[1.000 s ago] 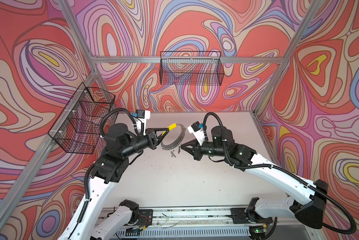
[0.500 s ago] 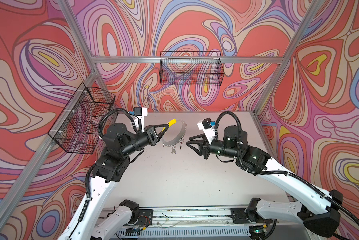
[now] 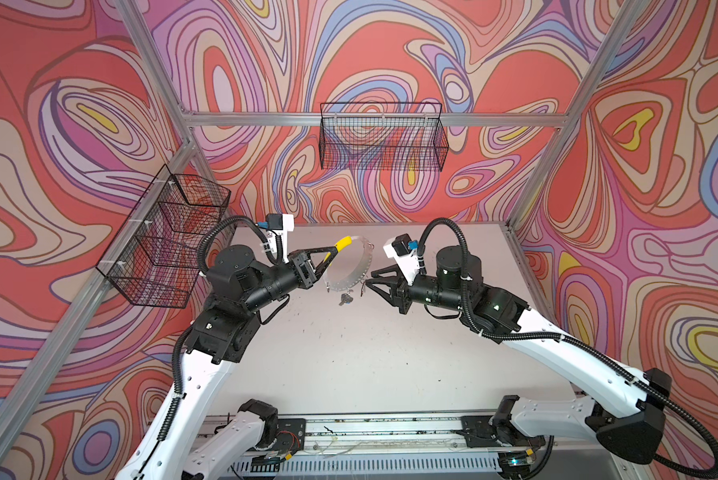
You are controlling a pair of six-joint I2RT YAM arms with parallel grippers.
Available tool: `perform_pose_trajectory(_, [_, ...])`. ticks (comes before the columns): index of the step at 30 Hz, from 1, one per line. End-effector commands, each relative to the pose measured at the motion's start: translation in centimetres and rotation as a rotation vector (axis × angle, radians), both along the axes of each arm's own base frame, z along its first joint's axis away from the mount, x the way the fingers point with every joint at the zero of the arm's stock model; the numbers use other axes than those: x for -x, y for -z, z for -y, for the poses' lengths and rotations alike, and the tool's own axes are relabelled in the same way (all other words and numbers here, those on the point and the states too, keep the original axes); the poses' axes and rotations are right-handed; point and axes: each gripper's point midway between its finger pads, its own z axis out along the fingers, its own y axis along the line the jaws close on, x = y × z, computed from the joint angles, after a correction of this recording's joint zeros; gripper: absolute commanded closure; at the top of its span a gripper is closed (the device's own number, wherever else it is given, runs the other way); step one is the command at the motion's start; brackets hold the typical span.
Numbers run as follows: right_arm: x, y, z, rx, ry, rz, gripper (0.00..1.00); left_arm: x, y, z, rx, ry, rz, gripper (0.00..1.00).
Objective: Put the keys on the keyring
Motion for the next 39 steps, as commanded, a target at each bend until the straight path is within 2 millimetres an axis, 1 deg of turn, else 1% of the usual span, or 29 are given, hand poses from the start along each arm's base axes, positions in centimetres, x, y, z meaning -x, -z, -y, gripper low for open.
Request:
perform_pose_trajectory(1, [-0.4, -1.7, -0.4, -0.024, -0.013, 0.062, 0.72, -0.2, -0.9, -0.2, 0.027, -0.012, 0.032, 1.0])
perform_pose_trajectory(4, [-0.5, -1.7, -0.8, -0.025, -0.021, 0.066, 0.76, -0.2, -0.9, -0.3, 0.026, -0.013, 0.03, 1.0])
perform_pose_trajectory(7, [-0.6, -1.7, -1.0, -0.027, -0.025, 0.067, 0.85, -0.2, -0.9, -0.2, 0.025, -0.011, 0.029, 1.0])
perform_pose_trajectory(11, [-0.6, -1.9, -1.0, -0.032, -0.025, 0.072, 0.93, -0.3, -0.7, -0.2, 0.022, -0.012, 0.023, 1.0])
perform_pose_trajectory(13, [-0.5, -2.1, -0.9, -0.036, -0.025, 0.074, 1.0, -0.3, -0.5, -0.2, 0.018, -0.015, 0.02, 1.0])
perform_pose_trajectory(18, [-0.3, -2.4, -0.6, -0.041, -0.021, 0.071, 1.0, -0.4, -0.1, -0.3, 0.006, -0.021, 0.004, 1.0])
perform_pose_trajectory(23, [-0.4, -1.9, -0.2, -0.025, 0.004, 0.038, 1.0, -0.7, 0.9, -0.4, -0.022, -0.035, -0.019, 1.0])
perform_pose_trajectory(25, [-0.5, -1.4, 0.0, -0.024, 0.021, 0.004, 1.0, -0.9, 1.6, -0.5, -0.039, -0.044, -0.036, 1.0])
perform_pose_trajectory(26, [-0.5, -1.2, -0.1, -0.027, 0.028, -0.021, 1.0, -1.0, 2.5, -0.6, -0.053, -0.049, -0.063, 1.0])
perform_pose_trajectory(29, [-1.0, 0.3, 0.0, 0.009, 0.065, -0.105, 1.0, -1.4, 4.2, -0.5, -0.071, -0.055, -0.102, 1.0])
perform_pose_trajectory(31, [-0.9, 1.4, -0.1, 0.025, 0.072, -0.167, 1.0, -1.7, 5.3, -0.4, -0.072, -0.052, -0.129, 1.0])
perform_pose_trajectory(33, [-0.8, 2.4, -0.3, 0.041, 0.07, -0.233, 1.0, -1.9, 6.5, -0.2, -0.068, -0.043, -0.164, 0.93])
perform_pose_trajectory(34, [-0.7, 2.7, -0.3, 0.046, 0.071, -0.257, 1.0, -2.0, 6.7, -0.1, -0.062, -0.039, -0.169, 0.92])
perform_pose_trajectory(35, [-0.6, 2.9, -0.3, 0.046, 0.071, -0.28, 1.0, -2.1, 6.8, 0.1, -0.055, -0.033, -0.168, 0.88])
perform_pose_trajectory(36, [-0.5, 2.9, -0.4, 0.04, 0.072, -0.3, 1.0, -2.2, 7.3, 0.1, -0.055, -0.032, -0.18, 0.81])
perform_pose_trajectory(39, [-0.5, 3.0, -0.6, 0.029, 0.075, -0.348, 1.0, -2.3, 8.6, -0.2, -0.062, -0.045, -0.213, 0.63])
